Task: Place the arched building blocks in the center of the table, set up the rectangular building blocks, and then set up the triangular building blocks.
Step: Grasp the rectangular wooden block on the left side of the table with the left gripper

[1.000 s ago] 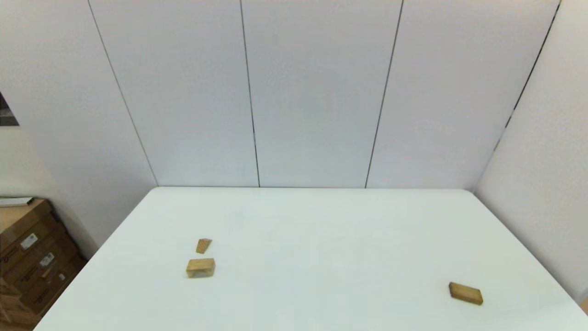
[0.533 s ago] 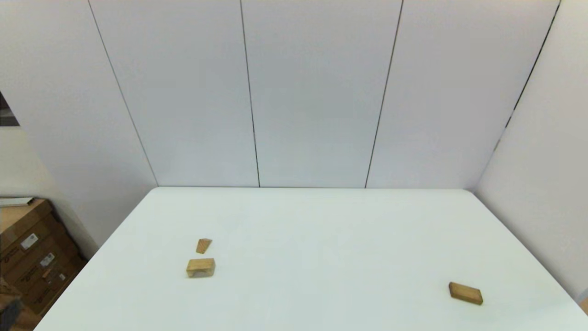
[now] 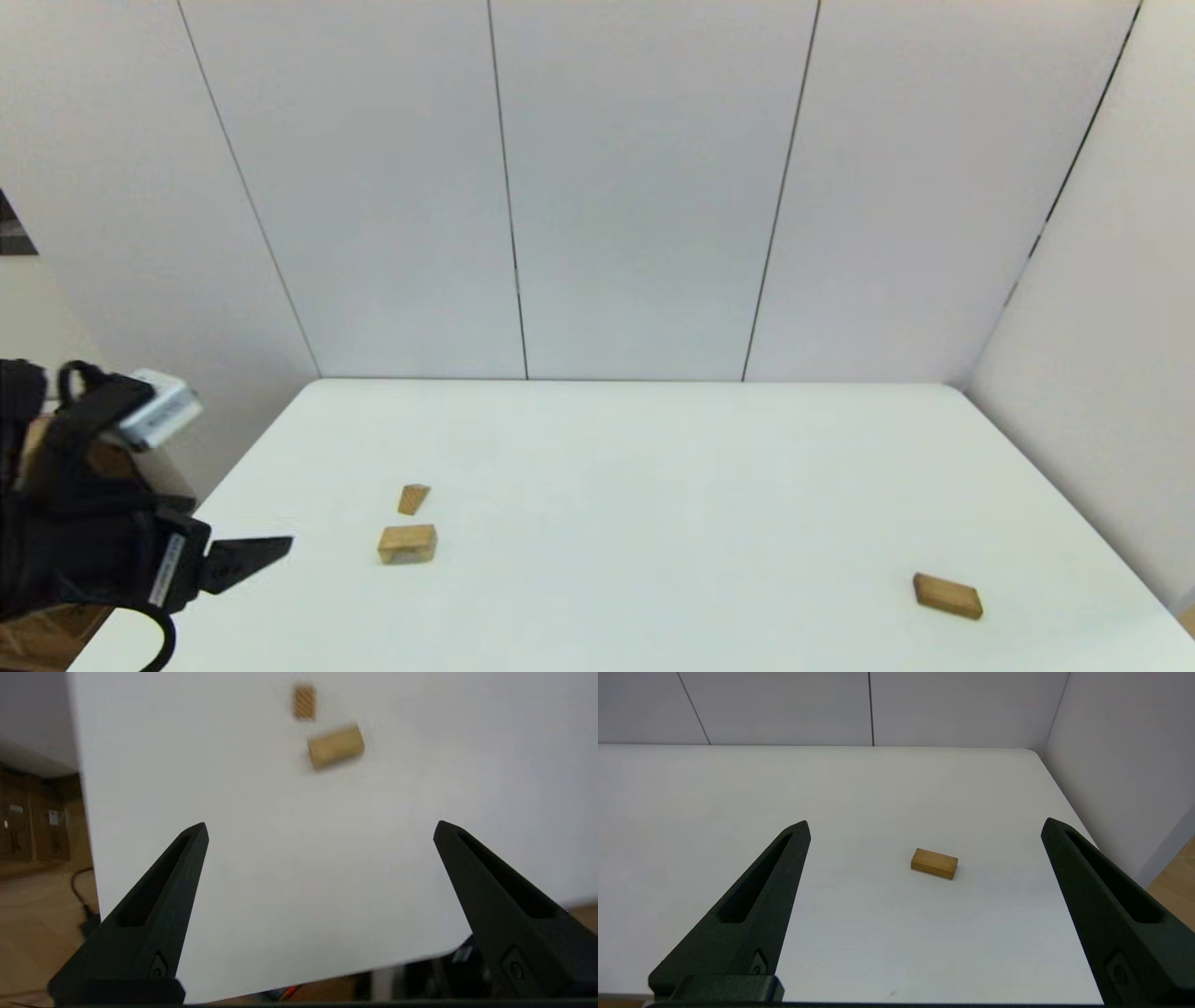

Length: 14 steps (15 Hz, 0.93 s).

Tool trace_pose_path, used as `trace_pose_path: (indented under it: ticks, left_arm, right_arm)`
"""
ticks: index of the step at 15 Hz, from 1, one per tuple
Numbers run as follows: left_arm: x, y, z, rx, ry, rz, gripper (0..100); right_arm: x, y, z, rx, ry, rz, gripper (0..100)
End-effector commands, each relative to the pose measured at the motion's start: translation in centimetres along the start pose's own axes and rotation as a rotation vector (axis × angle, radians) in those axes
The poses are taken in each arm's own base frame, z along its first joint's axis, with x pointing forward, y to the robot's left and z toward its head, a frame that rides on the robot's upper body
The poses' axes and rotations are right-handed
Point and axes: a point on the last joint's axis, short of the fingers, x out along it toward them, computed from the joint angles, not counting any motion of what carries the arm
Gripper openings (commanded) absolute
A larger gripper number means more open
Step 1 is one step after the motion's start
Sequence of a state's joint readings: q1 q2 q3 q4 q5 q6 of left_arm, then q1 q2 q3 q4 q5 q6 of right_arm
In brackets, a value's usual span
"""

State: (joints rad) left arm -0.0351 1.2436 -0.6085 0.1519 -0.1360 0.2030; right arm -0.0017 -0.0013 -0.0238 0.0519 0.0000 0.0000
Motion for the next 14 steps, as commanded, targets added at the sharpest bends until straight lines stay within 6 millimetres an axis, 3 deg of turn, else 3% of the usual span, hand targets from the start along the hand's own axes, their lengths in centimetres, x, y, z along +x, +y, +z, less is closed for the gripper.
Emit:
trace_pose_path:
  ticks: [1, 4, 8, 14]
  left_arm:
    - [5.8, -0.2, -0.5, 0.352, 0.242, -0.216, 100]
    - [9.5, 0.1, 0.0, 0.382, 0.291, -0.342, 100]
    - [14.9, 1.3, 1.7, 0.399, 0.340, -0.360, 100]
    - [21.8, 2.3, 2.3, 0.515, 0.385, -0.384, 100]
  right_arm:
    - [0.0, 0.0, 0.0, 0.000, 0.001, 0.000, 100]
    - [0.0, 0.0, 0.0, 0.000, 0.001, 0.002, 100]
    - [0.0, 0.0, 0.0, 0.000, 0.001, 0.000, 100]
    - [0.0, 0.0, 0.0, 0.000, 0.002, 0.000, 100]
